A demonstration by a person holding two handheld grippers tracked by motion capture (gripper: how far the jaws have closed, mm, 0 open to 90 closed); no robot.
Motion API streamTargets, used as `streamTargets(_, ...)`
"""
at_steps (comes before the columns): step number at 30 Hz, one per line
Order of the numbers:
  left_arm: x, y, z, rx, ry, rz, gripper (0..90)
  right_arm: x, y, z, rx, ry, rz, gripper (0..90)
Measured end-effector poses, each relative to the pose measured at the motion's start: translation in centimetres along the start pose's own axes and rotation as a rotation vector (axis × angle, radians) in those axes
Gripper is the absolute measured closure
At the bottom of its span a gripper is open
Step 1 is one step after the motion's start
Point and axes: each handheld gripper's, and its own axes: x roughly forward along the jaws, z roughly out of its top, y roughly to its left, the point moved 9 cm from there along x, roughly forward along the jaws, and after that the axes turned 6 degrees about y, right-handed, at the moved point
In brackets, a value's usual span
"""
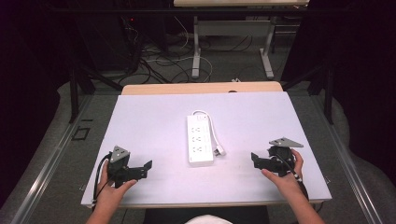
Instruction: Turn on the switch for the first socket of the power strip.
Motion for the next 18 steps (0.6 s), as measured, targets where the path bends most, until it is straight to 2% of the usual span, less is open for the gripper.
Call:
streamTargets(3,0.0,0.0,0.0,0.002,0.004,0.002,2.6,-0.1,0.6,0.3,-0.021,0.0,0.017,16.2)
streamTargets(13,0.0,-0.2,0.0,0.001,-0.001,0.004,2.9,0.0,3.1,1.1,-0.079,0.04,0.087,29.1)
streamTargets(18,0.0,-0.2,-0.1,0.0,-0.003,0.003,3.3,0.4,4.3,1.7,-0.117,0.058,0.104,33.1)
